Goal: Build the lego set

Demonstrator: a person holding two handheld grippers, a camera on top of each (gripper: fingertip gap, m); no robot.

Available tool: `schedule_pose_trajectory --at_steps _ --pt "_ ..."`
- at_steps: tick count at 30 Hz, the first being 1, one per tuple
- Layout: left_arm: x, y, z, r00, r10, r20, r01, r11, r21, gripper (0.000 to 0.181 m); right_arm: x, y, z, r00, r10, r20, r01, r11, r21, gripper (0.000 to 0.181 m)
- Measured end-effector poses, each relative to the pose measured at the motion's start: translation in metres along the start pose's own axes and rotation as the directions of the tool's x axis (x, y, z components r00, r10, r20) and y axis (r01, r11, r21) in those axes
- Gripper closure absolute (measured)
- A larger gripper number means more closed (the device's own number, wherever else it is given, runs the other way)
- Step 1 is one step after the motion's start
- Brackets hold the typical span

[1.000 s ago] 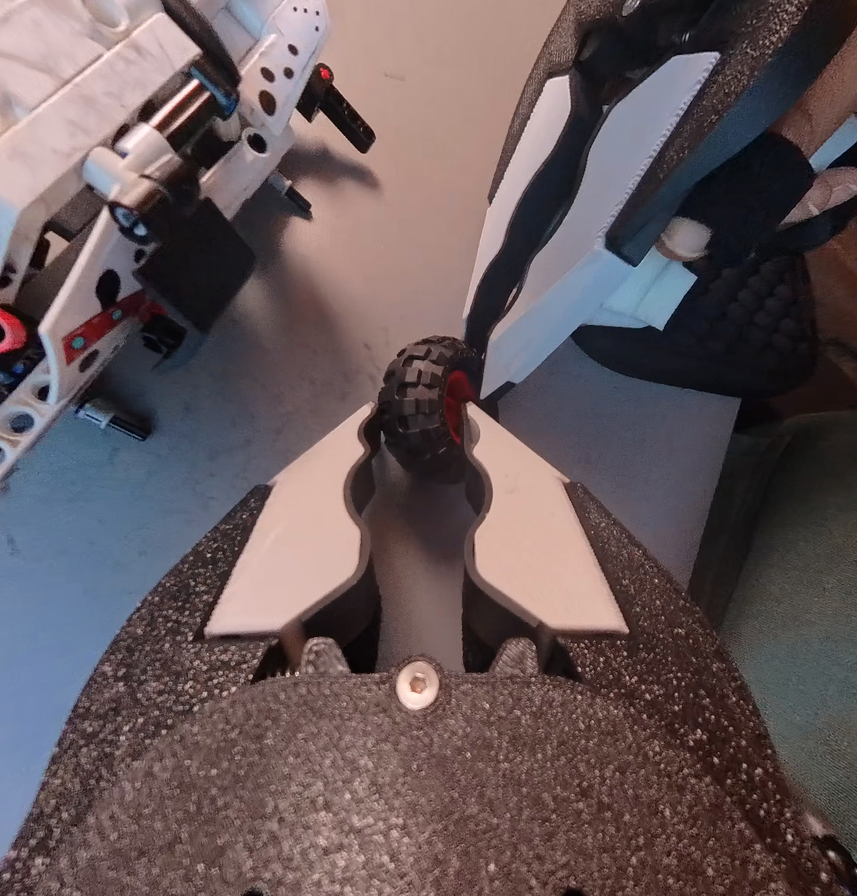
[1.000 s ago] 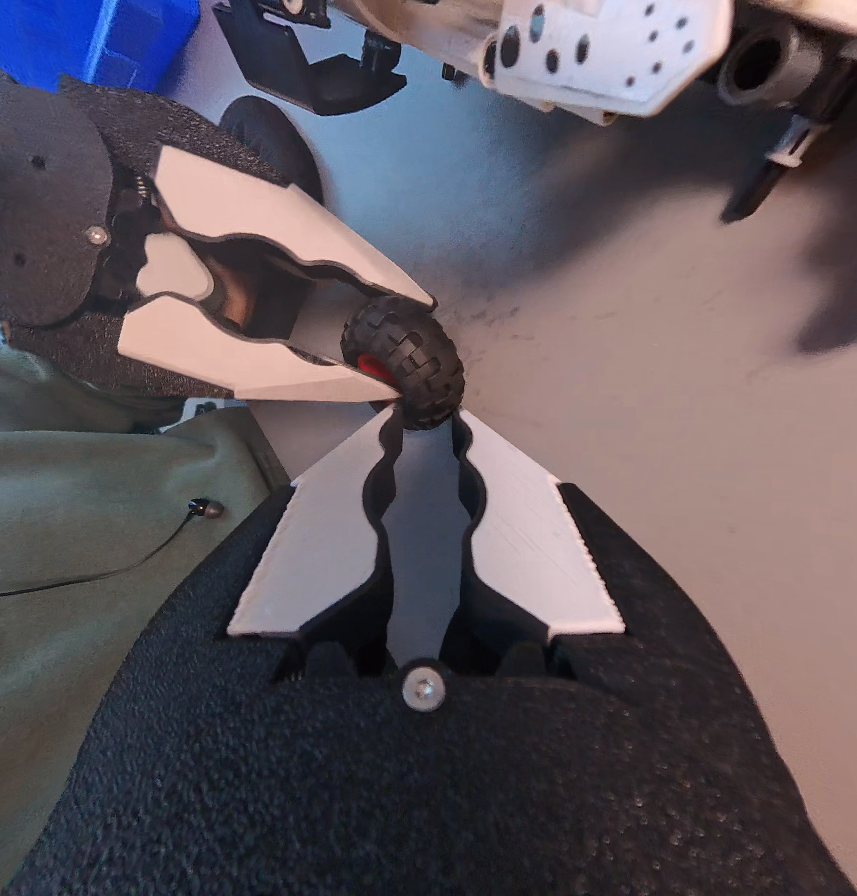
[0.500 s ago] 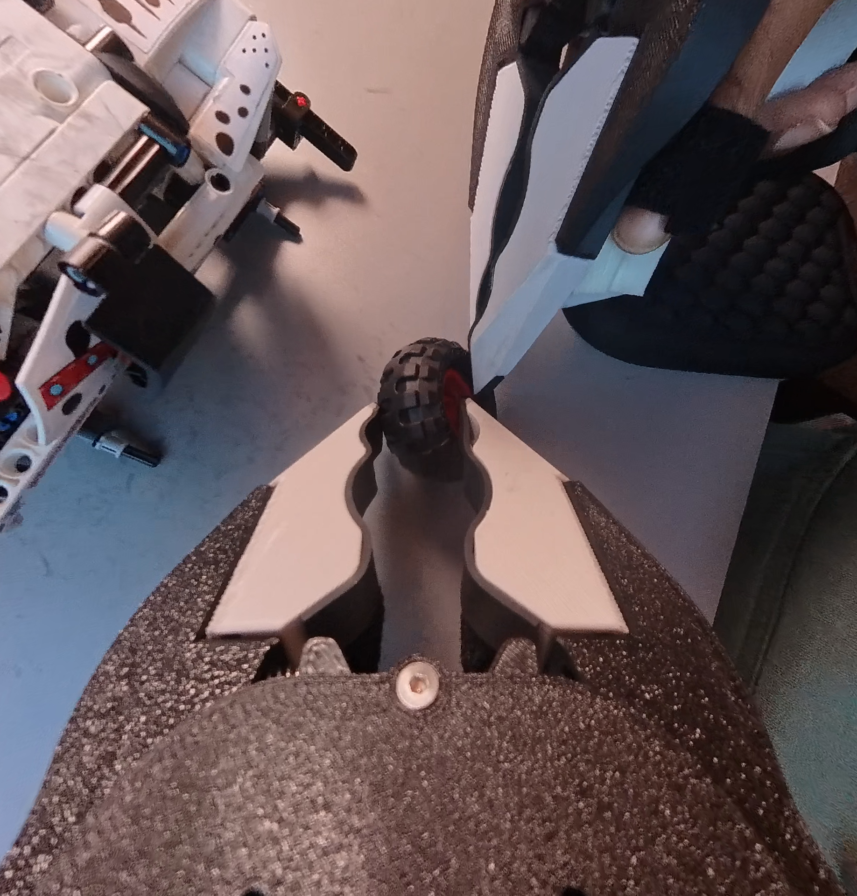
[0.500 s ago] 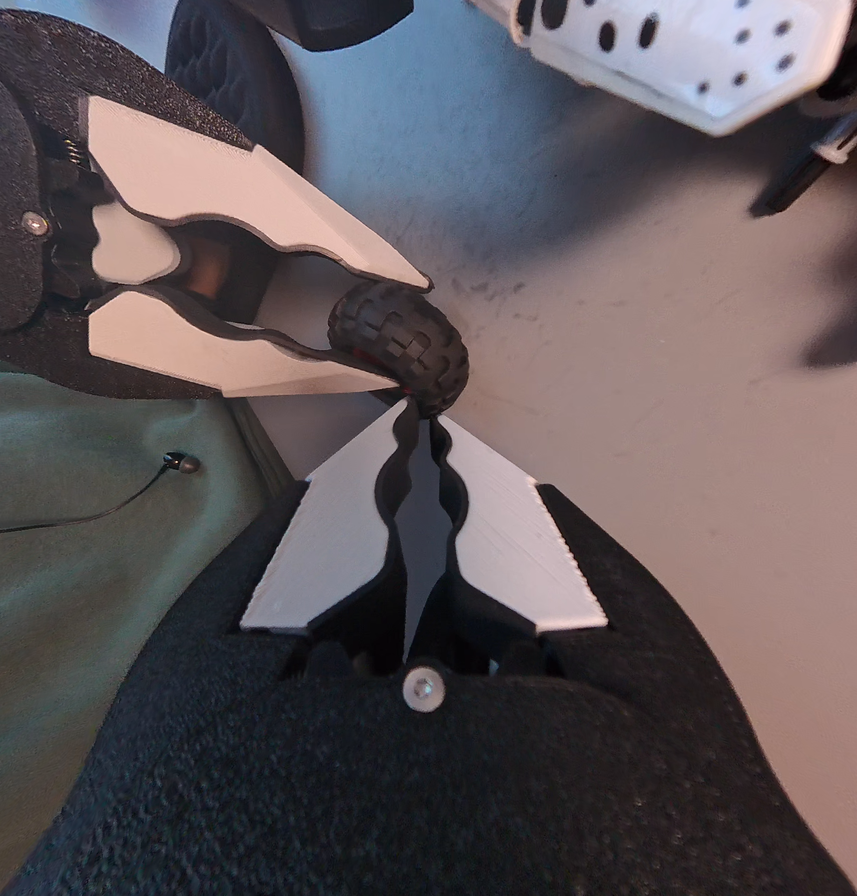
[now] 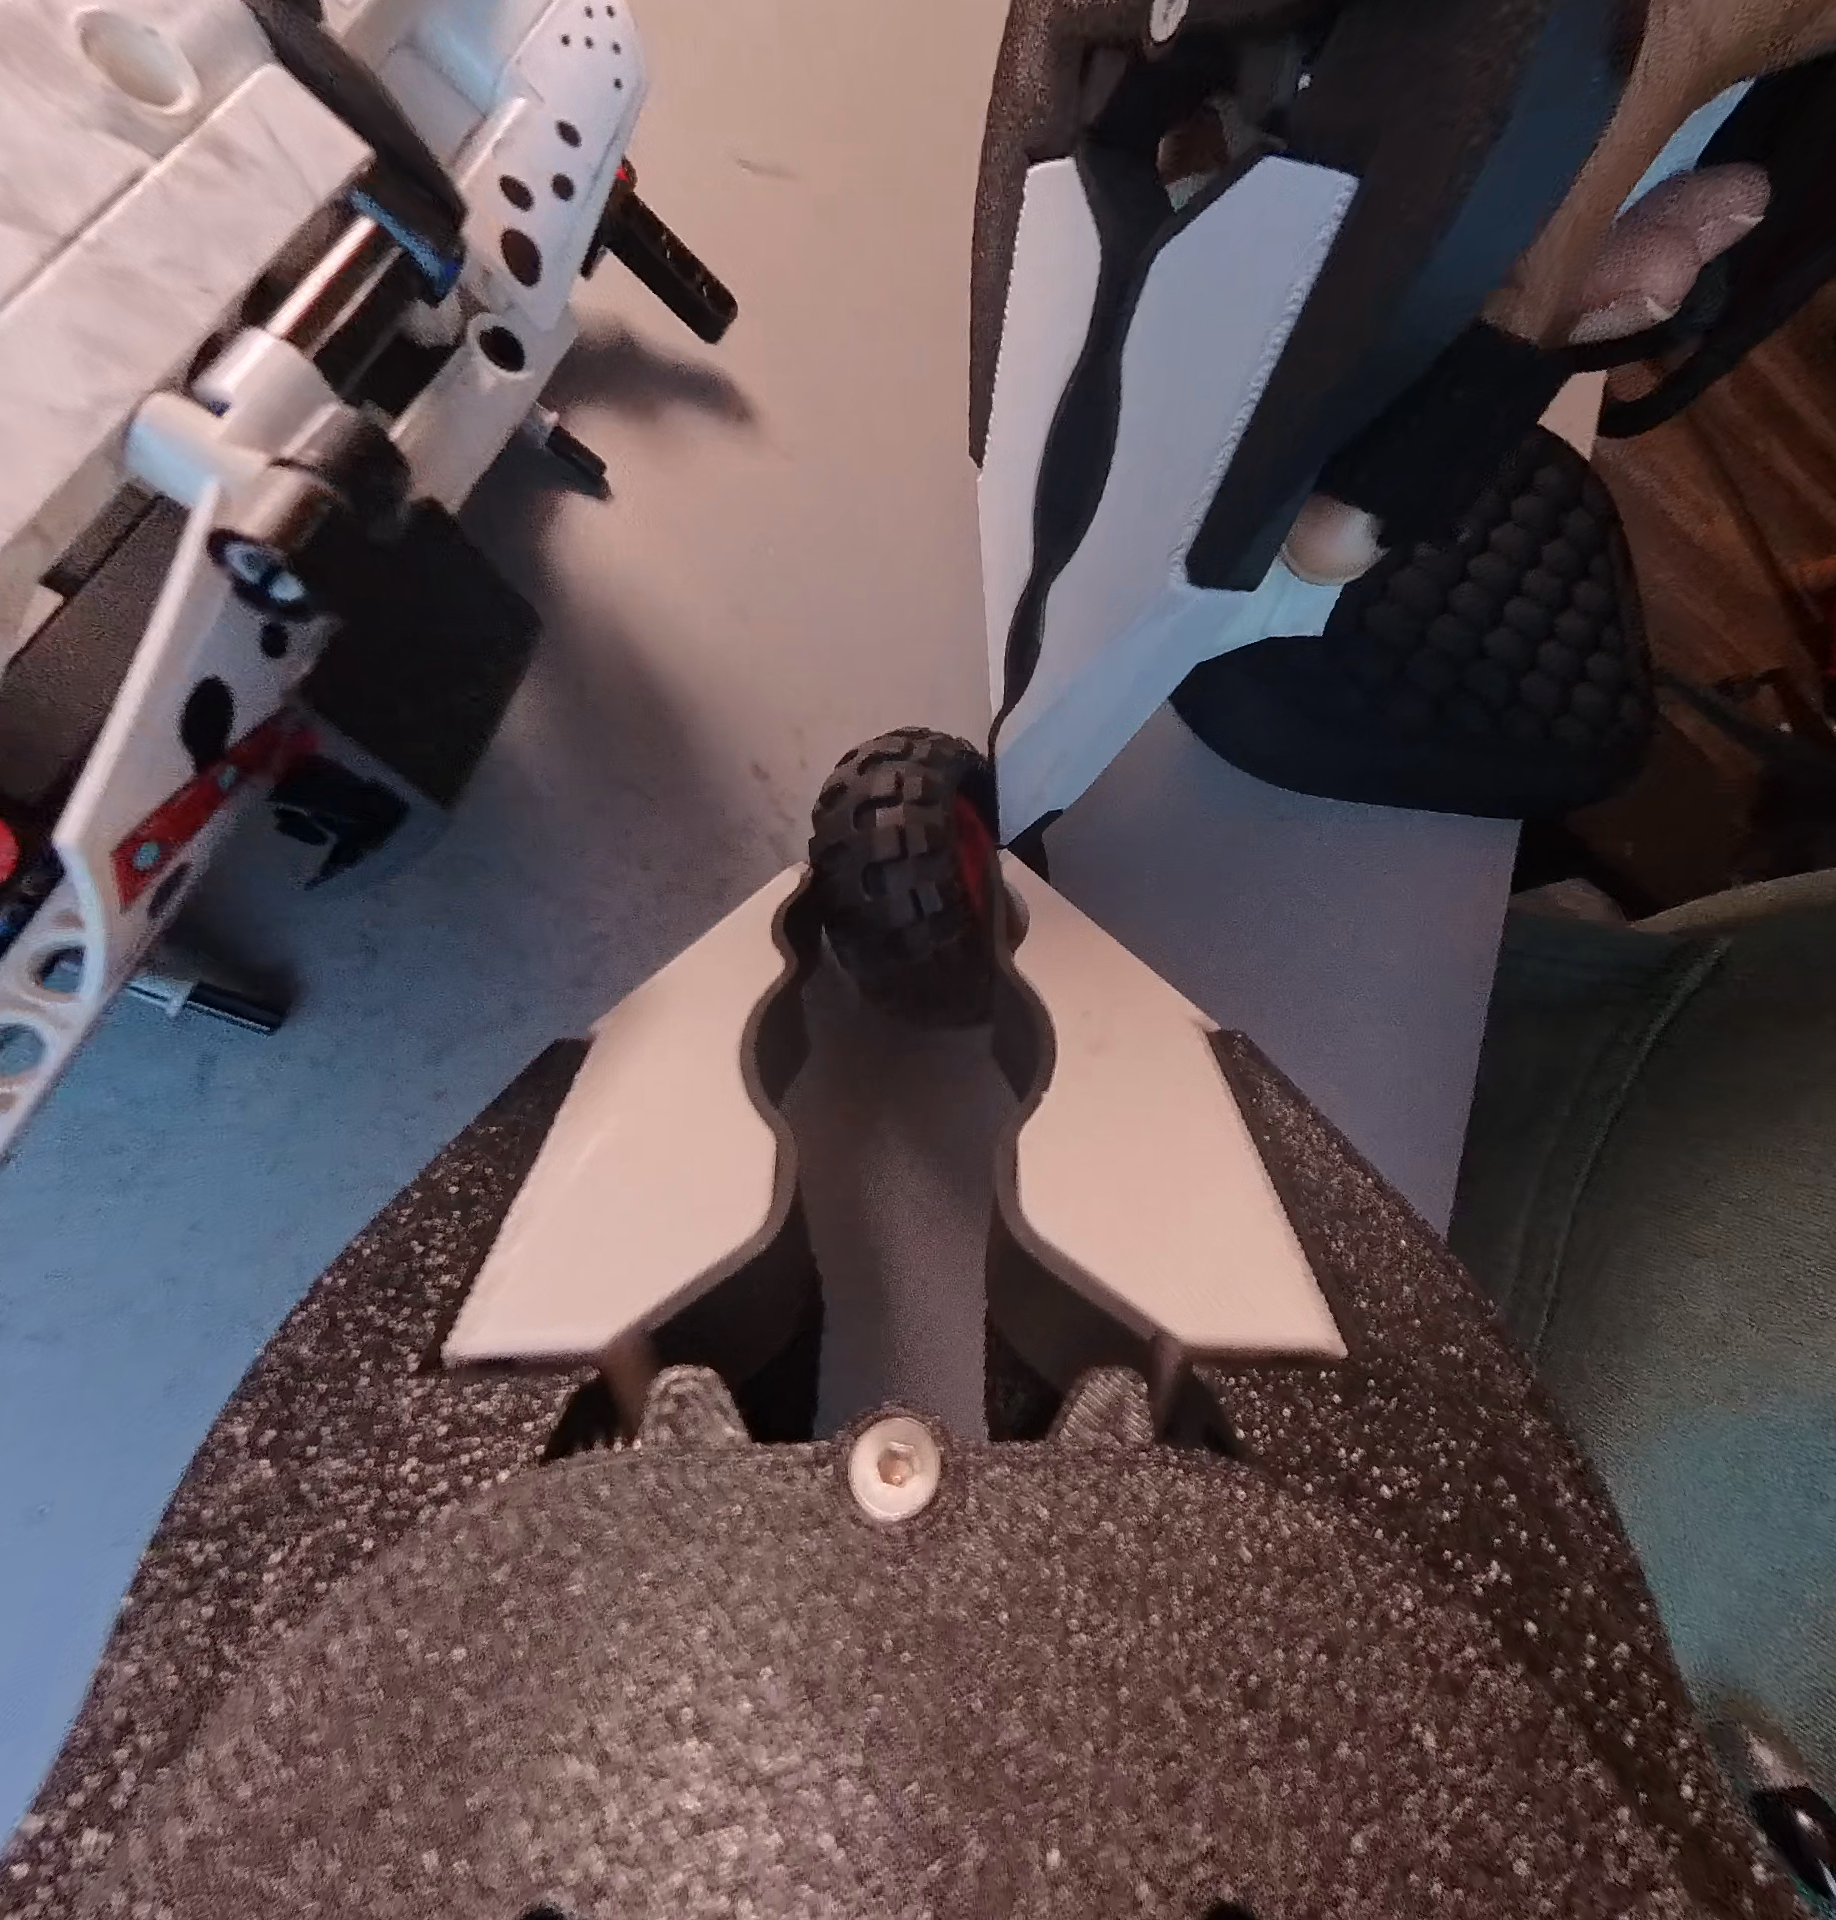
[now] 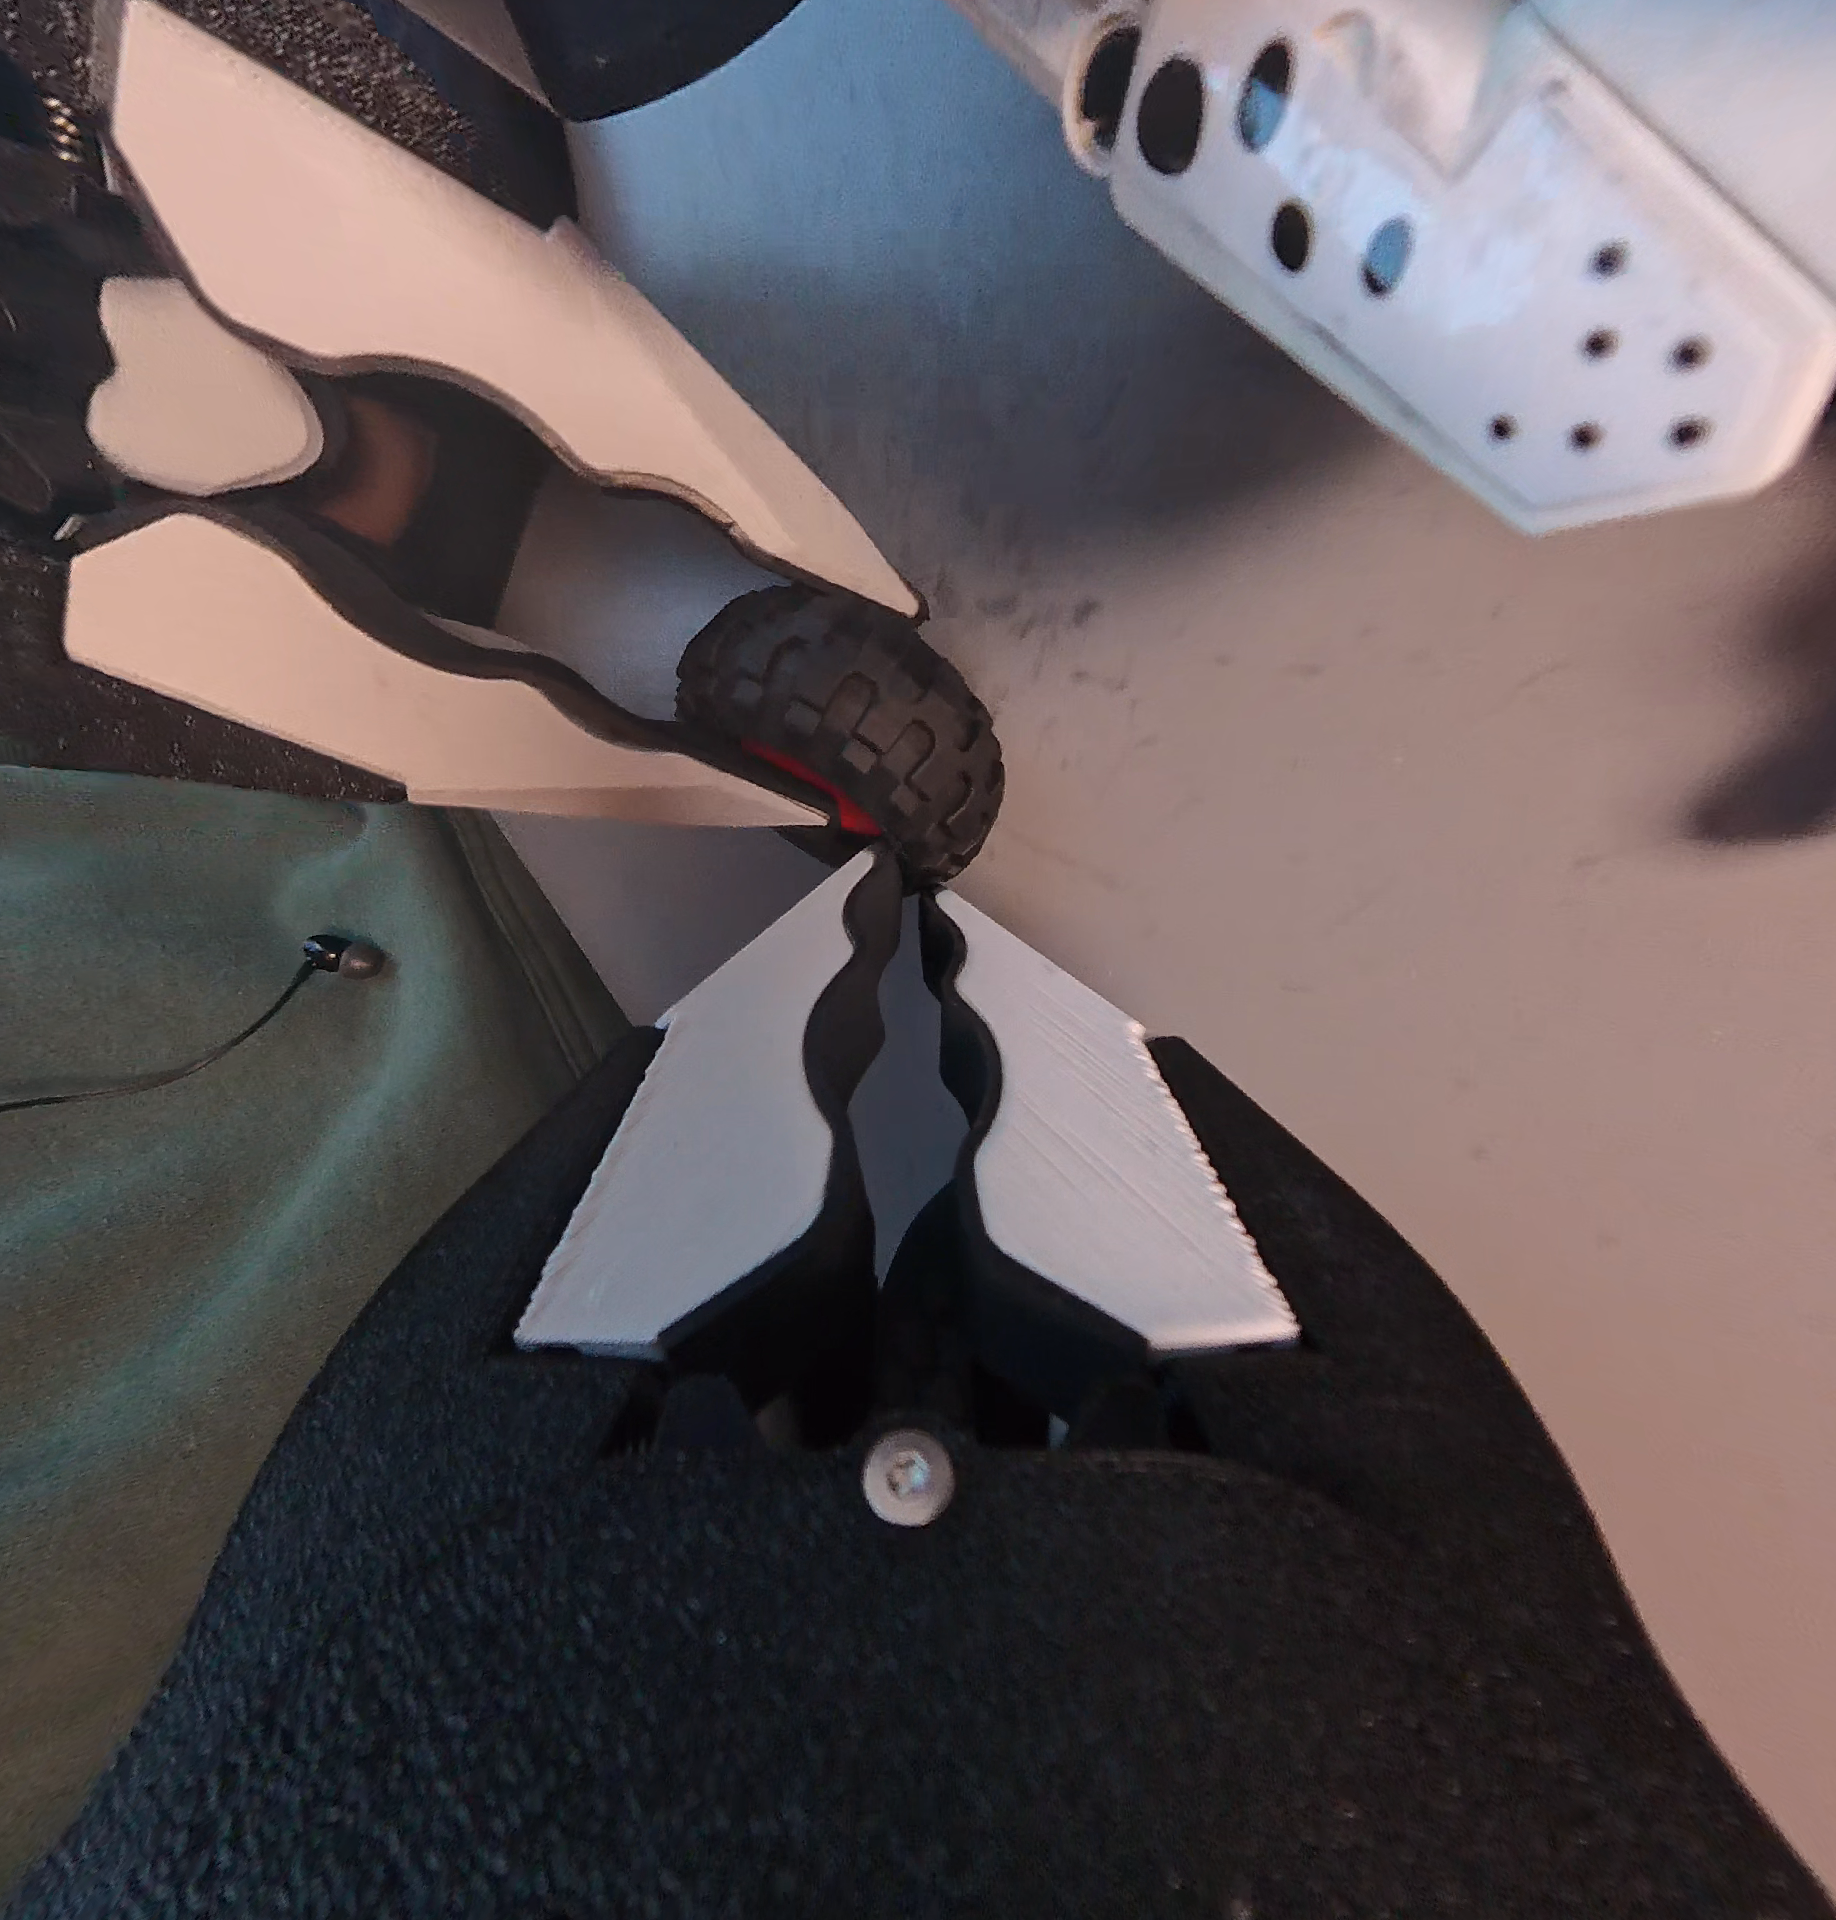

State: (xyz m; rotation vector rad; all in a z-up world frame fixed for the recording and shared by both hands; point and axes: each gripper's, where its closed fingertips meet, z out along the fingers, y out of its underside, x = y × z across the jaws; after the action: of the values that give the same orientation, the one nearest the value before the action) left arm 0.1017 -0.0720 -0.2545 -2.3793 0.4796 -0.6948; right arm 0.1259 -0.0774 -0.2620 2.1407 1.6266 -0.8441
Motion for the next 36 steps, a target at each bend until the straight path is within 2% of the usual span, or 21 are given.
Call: schedule_pose_trajectory --at_steps 5,12,17,18,20,22,23,26,28,32,33,36 --pt "-0.003 0.000 0.001 0.991 -0.080 -0.111 0.074 0.996 -0.055 0.152 0.000 -0.002 0.000 0.997 0.034 0.070 -0.037 0.999 0.037 0.180" --pt "-0.005 0.002 0.000 0.985 -0.111 -0.129 0.105 0.993 -0.056 0.152 -0.001 -0.005 0.001 0.995 0.033 0.098 -0.034 0.999 0.009 0.181" --pt "-0.007 0.003 0.000 0.983 -0.129 -0.128 0.122 0.991 -0.063 0.153 -0.010 -0.008 -0.010 0.995 -0.099 -0.020 0.100 0.992 0.078 0.177" --pt "-0.007 0.002 0.000 0.984 -0.129 -0.127 0.122 0.991 -0.061 0.153 -0.006 -0.003 -0.016 0.987 -0.147 -0.056 0.152 0.985 0.079 0.181" --pt "-0.006 0.002 0.000 0.984 -0.130 -0.122 0.123 0.990 -0.062 0.153 -0.004 -0.002 -0.030 0.971 -0.206 -0.119 0.224 0.961 0.160 0.181" --pt "-0.006 0.002 0.000 0.983 -0.136 -0.123 0.129 0.990 -0.064 0.152 -0.016 -0.001 -0.035 0.964 -0.241 -0.114 0.263 0.933 0.246 0.172" --pt "-0.006 0.002 0.000 0.981 -0.145 -0.128 0.138 0.988 -0.065 0.152 -0.017 -0.002 -0.035 0.944 -0.282 -0.172 0.321 0.906 0.275 0.168" --pt "-0.007 0.002 0.000 0.980 -0.154 -0.124 0.146 0.987 -0.073 0.151 -0.014 -0.008 -0.033 0.788 -0.419 -0.451 0.567 0.778 0.270 0.153" --pt "-0.007 0.002 0.000 0.981 -0.156 -0.114 0.148 0.986 -0.076 0.151 -0.020 -0.015 -0.030 0.680 -0.451 -0.578 0.677 0.689 0.260 0.148" --pt "-0.008 0.003 -0.001 0.981 -0.165 -0.099 0.158 0.984 -0.077 0.150 -0.032 -0.012 -0.016 0.571 -0.484 -0.663 0.774 0.587 0.238 0.167" --pt "-0.007 0.003 -0.001 0.980 -0.169 -0.104 0.161 0.984 -0.080 0.150 -0.032 -0.010 -0.012 0.514 -0.507 -0.692 0.808 0.556 0.193 0.166" --pt "-0.007 0.002 -0.001 0.975 -0.182 -0.126 0.170 0.981 -0.098 0.151 -0.026 -0.012 -0.005 0.279 -0.572 -0.772 0.902 0.432 0.006 0.165"
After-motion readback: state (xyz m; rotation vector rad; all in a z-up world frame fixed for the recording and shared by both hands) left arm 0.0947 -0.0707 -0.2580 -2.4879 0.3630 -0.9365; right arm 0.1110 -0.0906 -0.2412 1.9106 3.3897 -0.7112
